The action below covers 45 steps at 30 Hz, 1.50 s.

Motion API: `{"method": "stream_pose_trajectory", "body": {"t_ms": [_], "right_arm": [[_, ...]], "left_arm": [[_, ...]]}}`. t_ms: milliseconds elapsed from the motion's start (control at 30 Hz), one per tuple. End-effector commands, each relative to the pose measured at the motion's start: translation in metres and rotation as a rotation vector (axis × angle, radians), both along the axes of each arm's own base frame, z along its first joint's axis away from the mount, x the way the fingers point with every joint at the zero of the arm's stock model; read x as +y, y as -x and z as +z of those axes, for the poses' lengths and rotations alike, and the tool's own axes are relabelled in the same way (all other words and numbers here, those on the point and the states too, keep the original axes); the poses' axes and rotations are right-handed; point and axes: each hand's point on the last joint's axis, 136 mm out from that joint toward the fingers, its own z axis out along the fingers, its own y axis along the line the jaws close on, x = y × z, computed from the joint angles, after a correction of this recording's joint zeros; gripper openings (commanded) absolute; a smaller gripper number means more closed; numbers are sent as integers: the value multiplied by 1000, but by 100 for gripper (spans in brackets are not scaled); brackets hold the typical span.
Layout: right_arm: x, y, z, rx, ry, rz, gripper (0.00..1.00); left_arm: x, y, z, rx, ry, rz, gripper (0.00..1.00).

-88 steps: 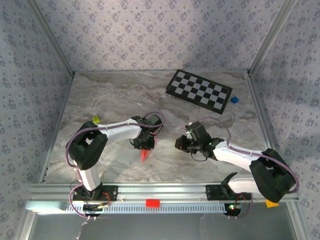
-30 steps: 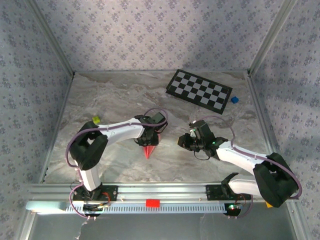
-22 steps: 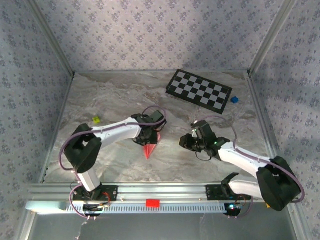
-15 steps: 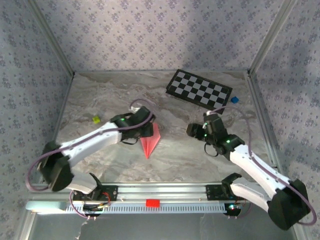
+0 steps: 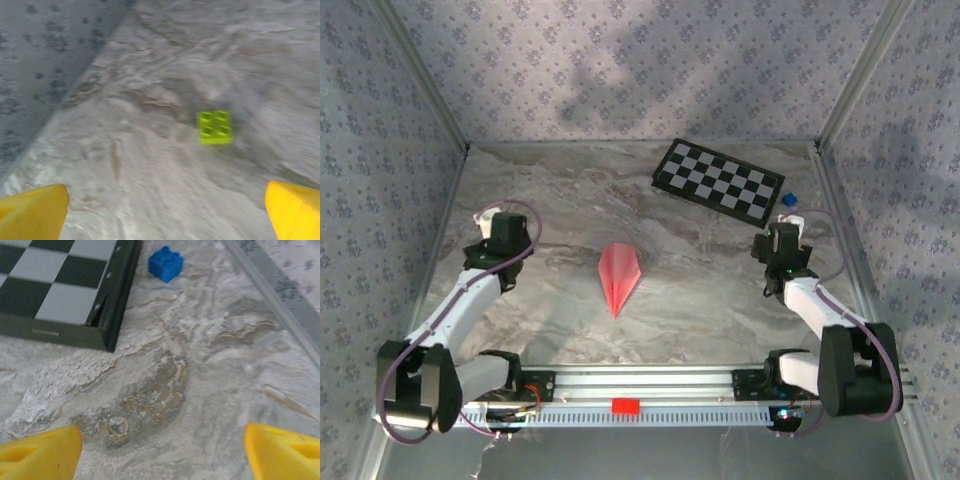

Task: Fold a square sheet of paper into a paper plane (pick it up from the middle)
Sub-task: Reset both arms

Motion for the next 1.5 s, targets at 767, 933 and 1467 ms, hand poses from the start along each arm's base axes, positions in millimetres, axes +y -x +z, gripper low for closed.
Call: {"method": "stream_pose_trajectory", "body": {"t_ms": [767,933,1467], "right_arm": [[21,-56,-6,-213,-5,261,100],[22,-56,-6,-212,-5,261,100],[22,-56,-6,-212,-5,262,100]], "left_arm": [[-24,-83,-41,-333,18,-356,100],[-24,-83,-41,-329,19,-355,100],[-24,-83,-41,-327,22,-357,100]]}}
